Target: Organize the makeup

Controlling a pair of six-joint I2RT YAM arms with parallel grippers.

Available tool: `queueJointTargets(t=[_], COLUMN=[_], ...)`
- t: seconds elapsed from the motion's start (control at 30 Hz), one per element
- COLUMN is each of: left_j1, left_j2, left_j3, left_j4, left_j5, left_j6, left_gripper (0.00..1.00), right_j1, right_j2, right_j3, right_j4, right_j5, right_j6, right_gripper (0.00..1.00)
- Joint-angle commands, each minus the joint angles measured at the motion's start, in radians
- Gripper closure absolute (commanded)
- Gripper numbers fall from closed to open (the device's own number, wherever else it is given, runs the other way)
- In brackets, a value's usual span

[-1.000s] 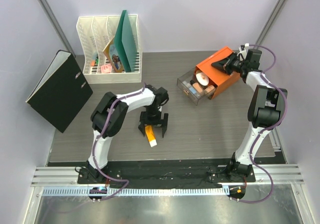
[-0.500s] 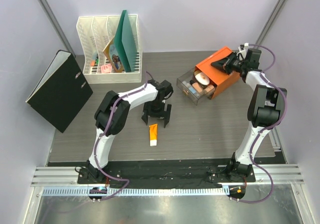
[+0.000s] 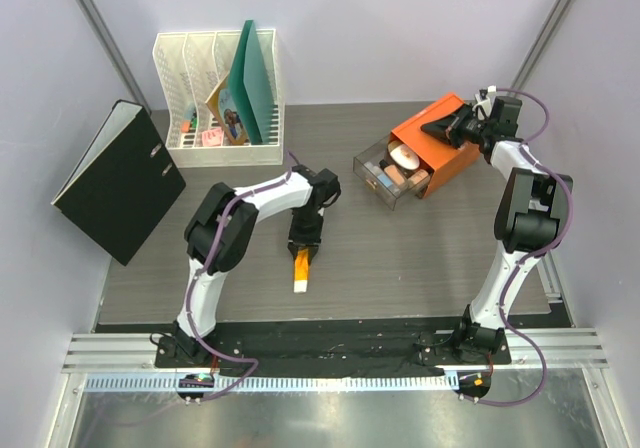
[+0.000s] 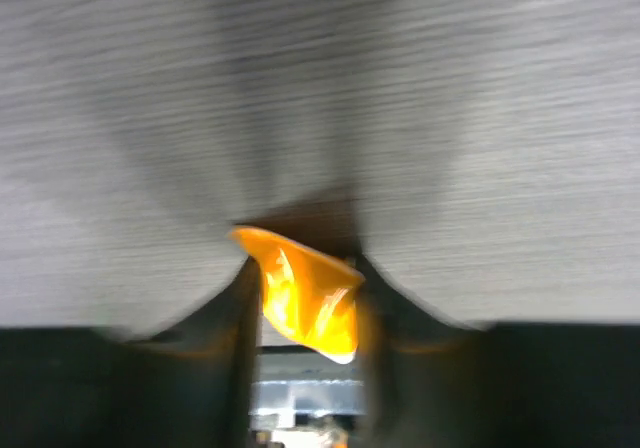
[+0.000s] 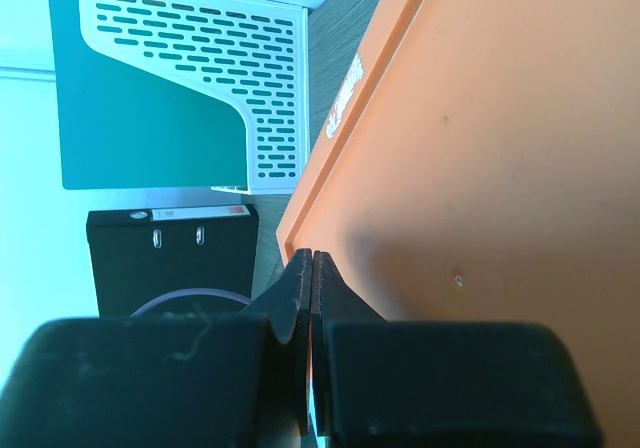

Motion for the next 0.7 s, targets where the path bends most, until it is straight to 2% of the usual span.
queueJointTargets(t=[0.0,0.1,0.27,0.43,0.53,0.67], left_j1=[-0.014,-0.012,-0.012,-0.009,0.004,0.046], left_j2=[0.087,0.124,0.110,0.069,0.044,0.018], left_j3=[0.063,0.111,0.190,0.377,0.485,0.542], left_j4=[0.069,0.061,0.050,0.046,0.105,0.280], left_j5=[0.028,0.025,0.031,0.054,0.146,0.319], left_j6=[0.023,0.046,0.064,0.058,0.032,-0.060], left_gripper=[0.90,1.00,1.00,1.00,1.00,1.00], right_j1=[-0.034,-0.034,-0.034,-0.034,-0.034,-0.034], right_j2=[0.208,0.209,0.206,0.203,0.203,0.203], right_j3=[-0.121,-0.124,-0.121,-0.121,-0.120,-0.120], right_j4=[-0.272,-0.270,-0.272,-0.272,-0.273,-0.275], right_j5=[0.186,0.186,0.186,0.187,0.187,0.187], right_j6=[-0.142,-0.142,-0.141,-0.139,-0.137,-0.141], right_gripper=[0.99,0.99,0.99,0.99,0.99,0.99])
